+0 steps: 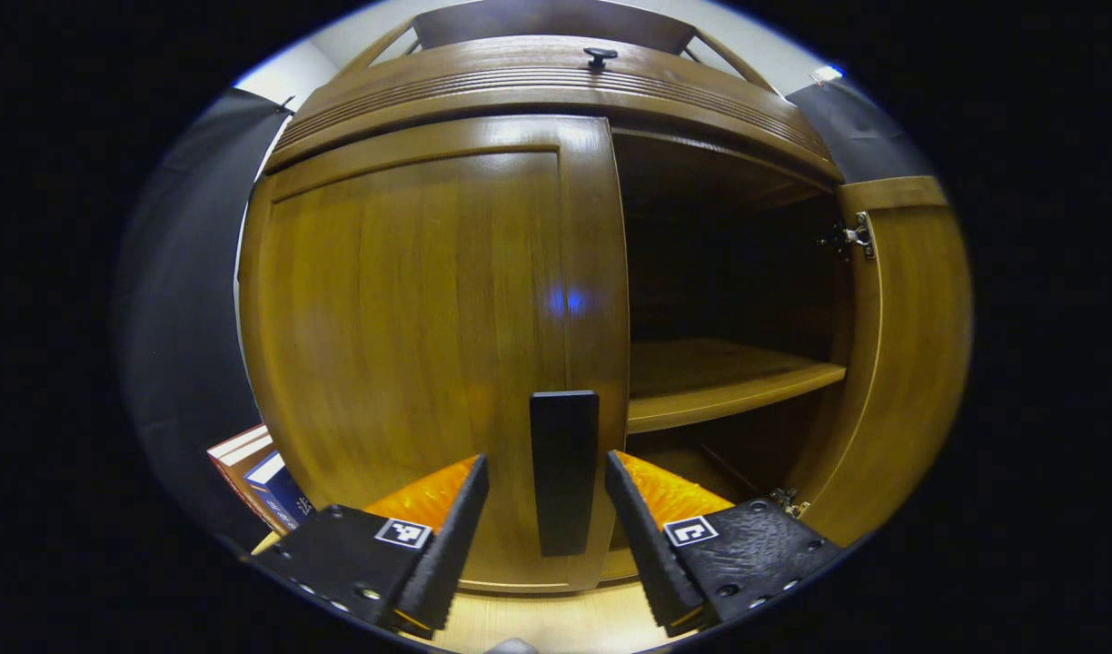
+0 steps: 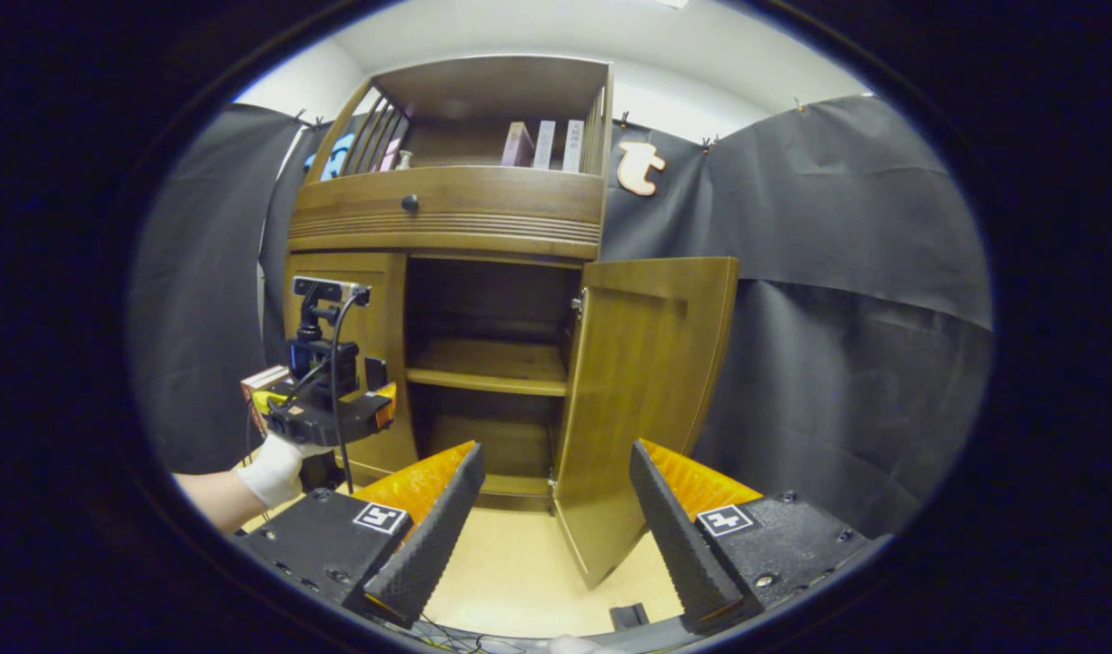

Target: Open the right door of the double-door shoe cabinet with the right hand, and open the left door with the left hand.

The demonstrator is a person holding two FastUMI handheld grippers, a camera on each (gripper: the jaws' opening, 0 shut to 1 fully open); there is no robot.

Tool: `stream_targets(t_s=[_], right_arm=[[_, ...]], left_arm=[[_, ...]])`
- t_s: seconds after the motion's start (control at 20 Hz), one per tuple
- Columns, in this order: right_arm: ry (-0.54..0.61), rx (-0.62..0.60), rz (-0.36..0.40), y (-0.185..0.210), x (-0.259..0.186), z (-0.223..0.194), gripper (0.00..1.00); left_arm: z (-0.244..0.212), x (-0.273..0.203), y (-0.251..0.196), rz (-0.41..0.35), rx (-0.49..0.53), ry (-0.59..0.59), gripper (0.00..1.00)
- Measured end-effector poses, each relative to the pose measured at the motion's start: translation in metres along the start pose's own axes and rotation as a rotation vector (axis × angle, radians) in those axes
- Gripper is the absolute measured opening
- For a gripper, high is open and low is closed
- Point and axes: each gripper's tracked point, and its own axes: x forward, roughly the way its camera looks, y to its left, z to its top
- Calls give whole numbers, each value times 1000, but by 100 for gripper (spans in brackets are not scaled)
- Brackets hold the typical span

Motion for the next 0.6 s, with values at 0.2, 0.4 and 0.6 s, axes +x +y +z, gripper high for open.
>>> stream_targets(t_s=[0.2, 0.4, 0.6], right_arm=[[9, 8, -15, -1, -3, -6, 100], [22, 21, -31, 0, -9, -14, 100], [10, 22, -26, 9, -20, -15, 100]], left_arm=[[-7, 8, -7, -26, -4, 11, 48], [-8, 1, -8, -48, -19, 26, 39], [-11, -16, -8, -103, -32, 31, 31]])
